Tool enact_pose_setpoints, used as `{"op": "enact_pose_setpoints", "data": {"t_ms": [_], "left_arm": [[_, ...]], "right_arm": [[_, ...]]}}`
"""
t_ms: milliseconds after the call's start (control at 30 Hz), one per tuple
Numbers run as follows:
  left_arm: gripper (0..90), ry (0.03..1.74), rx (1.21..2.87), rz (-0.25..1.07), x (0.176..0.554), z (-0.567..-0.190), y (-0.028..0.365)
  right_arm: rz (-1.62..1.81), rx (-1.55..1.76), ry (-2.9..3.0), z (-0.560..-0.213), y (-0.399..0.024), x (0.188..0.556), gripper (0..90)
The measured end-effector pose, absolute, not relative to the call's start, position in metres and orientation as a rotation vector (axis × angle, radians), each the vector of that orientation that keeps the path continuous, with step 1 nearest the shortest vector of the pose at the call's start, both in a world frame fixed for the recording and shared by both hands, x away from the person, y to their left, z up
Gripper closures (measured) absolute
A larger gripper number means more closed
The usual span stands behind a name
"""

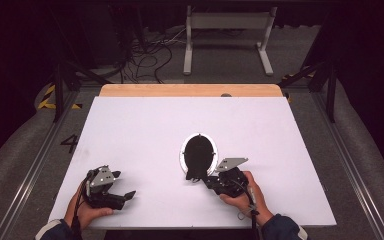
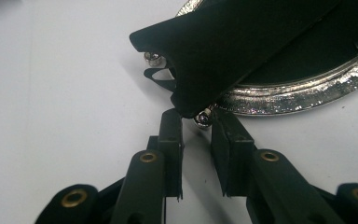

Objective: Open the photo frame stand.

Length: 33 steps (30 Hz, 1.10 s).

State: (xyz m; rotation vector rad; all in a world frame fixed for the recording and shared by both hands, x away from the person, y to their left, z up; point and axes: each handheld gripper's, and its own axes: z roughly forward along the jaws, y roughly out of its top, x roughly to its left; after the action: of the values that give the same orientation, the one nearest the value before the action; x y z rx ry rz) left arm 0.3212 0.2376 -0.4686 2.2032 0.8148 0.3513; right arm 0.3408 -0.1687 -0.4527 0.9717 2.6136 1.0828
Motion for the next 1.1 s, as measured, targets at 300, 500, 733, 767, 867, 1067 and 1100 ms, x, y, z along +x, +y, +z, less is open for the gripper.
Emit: {"op": "enact_pose_setpoints", "data": {"t_ms": [300,500,733,767,867,1067,1100], "left_arm": [[12.4,0.811,2.216,0.347,0.324,-0.469,0.235],[12.4,0.792,2.208,0.321,0.325,-0.468,0.232],[13.2,0.808,2.205,0.32,0.328,-0.468,0.229],[13.2,0.824,2.209,0.333,0.328,-0.468,0.229],[13.4,0.839,2.205,0.331,0.329,-0.469,0.229],[13.4,0.837,2.214,0.333,0.33,-0.47,0.228],[13.5,0.846,2.215,0.335,0.33,-0.47,0.226]], "right_arm": [[1.241,1.031,2.612,-0.456,-0.173,0.345,78.8],[1.345,1.07,2.604,-0.459,-0.176,0.348,75.4],[1.479,1.18,2.607,-0.461,-0.179,0.356,61.6],[1.521,1.236,2.605,-0.462,-0.18,0.357,59.7],[1.591,1.324,2.609,-0.464,-0.181,0.36,60.5],[1.695,1.474,2.534,-0.467,-0.187,0.369,58.3],[1.708,1.479,2.526,-0.467,-0.188,0.369,58.0]]}}
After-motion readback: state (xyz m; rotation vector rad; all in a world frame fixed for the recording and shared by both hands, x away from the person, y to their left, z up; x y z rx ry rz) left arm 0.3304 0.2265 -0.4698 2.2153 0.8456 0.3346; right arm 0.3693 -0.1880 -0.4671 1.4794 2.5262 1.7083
